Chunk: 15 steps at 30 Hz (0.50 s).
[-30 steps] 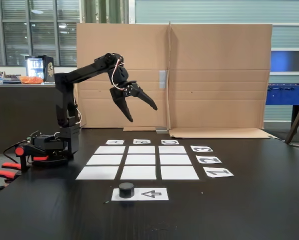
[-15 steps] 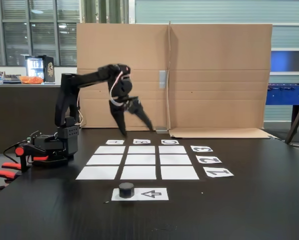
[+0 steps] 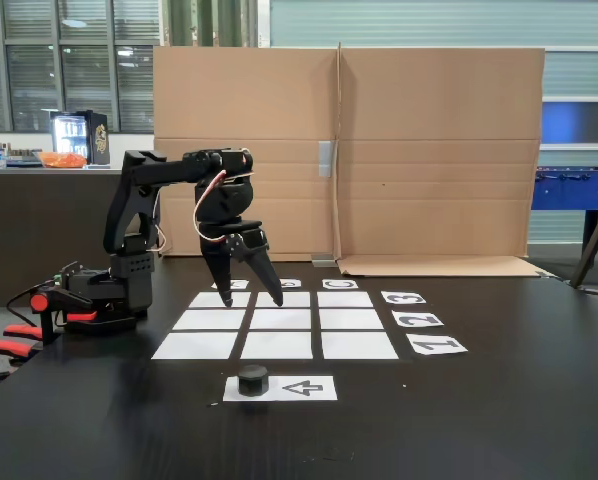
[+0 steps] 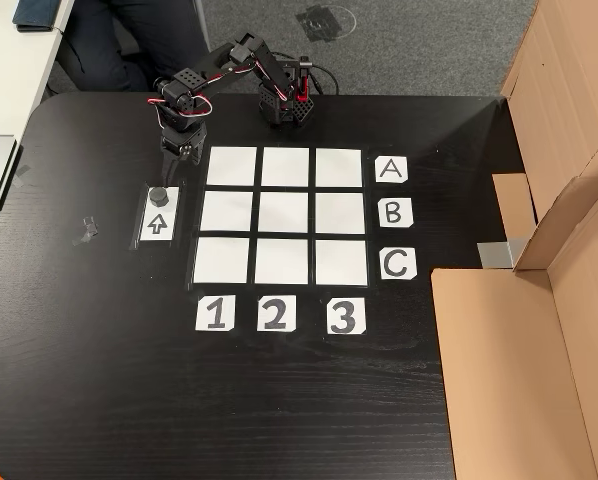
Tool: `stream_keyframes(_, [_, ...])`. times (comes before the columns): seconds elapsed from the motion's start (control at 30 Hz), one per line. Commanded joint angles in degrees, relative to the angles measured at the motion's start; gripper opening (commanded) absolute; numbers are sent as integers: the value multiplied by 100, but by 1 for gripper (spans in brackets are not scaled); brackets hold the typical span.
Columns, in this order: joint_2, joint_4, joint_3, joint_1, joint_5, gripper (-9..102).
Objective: Pick up a new token and place it in the grid on square A2.
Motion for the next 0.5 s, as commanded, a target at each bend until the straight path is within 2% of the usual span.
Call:
stream_keyframes(0.0, [-44,0,-264,193,-141,43])
stream_keyframes(0.47, [-967,211,-1318,668,-483,43])
